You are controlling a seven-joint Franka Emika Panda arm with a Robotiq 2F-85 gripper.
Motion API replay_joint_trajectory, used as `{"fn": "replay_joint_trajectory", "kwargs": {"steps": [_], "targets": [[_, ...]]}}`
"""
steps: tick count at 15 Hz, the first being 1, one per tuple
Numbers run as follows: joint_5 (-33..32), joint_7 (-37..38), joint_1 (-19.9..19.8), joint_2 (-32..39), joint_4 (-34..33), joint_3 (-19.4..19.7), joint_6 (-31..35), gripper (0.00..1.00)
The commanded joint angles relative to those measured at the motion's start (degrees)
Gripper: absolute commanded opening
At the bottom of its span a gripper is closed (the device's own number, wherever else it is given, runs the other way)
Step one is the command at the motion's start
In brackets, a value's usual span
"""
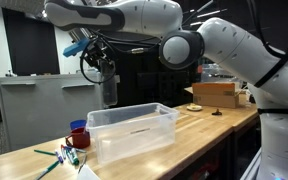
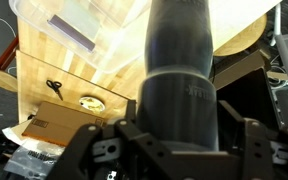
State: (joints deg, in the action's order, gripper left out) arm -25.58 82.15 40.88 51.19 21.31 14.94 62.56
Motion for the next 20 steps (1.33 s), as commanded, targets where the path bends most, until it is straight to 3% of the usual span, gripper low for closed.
{"fn": "replay_joint_trajectory", "kwargs": {"steps": [1, 12, 13, 15, 17, 19, 20], "targets": [[1.2, 0.6, -0.6, 1.0, -1.7, -1.2, -1.3, 0.53], [4.7, 3.5, -0.8, 3.8, -1.6, -3.6, -0.9, 0.53], [4.9, 3.6, -0.8, 3.9, -1.6, -3.8, -0.5, 0.94], [5.2, 3.7, -0.9, 4.0, -1.5, -4.1, -0.5, 0.99], [5.1, 3.9, -0.7, 3.2, -0.3, -4.0, 0.2, 0.67], [5.2, 3.9, -0.8, 3.1, -0.3, -4.0, 0.3, 0.61], [5.2, 3.9, -0.8, 3.1, -0.4, -4.1, 0.4, 0.89]]}}
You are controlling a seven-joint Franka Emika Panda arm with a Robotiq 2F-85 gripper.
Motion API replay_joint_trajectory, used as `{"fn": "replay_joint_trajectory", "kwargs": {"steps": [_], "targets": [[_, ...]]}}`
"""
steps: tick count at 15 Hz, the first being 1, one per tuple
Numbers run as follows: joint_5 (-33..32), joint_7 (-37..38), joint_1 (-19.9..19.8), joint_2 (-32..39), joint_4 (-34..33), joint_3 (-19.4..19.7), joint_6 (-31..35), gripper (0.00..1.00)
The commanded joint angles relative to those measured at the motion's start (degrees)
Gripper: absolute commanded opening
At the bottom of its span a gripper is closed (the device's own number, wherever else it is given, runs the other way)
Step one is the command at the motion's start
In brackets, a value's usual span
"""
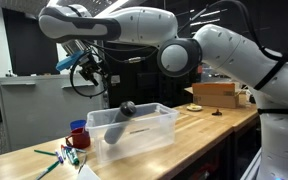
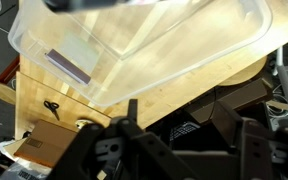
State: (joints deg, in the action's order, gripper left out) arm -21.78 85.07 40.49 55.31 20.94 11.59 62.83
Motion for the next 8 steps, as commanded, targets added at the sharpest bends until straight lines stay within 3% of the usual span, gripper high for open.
{"fn": "replay_joint_trajectory", "kwargs": {"steps": [1, 4, 8], "targets": [[1.3, 0.9, -0.4, -1.0, 0.0, -0.7, 0.2, 0.90], [1.3, 0.9, -0.3, -1.0, 0.0, -0.6, 0.4, 0.99], [0.7, 0.5, 0.4, -1.1, 0.0, -0.4, 1.0, 1.00]]}}
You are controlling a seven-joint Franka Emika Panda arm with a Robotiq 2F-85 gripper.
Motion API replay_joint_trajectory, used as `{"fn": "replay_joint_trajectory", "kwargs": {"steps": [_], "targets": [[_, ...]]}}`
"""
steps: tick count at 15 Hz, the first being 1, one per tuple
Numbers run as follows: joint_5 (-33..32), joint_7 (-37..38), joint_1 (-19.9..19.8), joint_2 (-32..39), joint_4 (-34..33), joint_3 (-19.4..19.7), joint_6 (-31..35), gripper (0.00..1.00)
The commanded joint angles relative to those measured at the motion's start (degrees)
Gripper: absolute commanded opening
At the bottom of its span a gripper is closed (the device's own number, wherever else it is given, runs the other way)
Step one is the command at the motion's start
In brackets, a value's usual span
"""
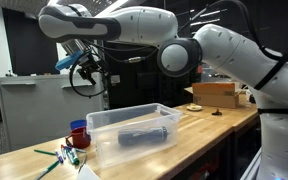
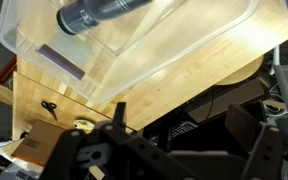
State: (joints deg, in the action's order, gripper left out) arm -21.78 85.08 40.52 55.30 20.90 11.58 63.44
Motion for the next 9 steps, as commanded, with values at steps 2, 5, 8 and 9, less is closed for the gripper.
{"fn": "replay_joint_trajectory", "kwargs": {"steps": [2, 5, 8, 9], "targets": [[0.6, -1.9, 1.3, -1.6, -0.1, -0.8, 3.0, 1.00], [0.2, -2.9, 1.5, -0.4, -0.4, -0.2, 4.8, 1.00], [0.2, -4.5, 3.1, -1.2, -0.5, -0.4, 6.2, 1.00], [0.2, -4.7, 3.3, -1.3, -0.5, -0.4, 6.2, 1.00]]}}
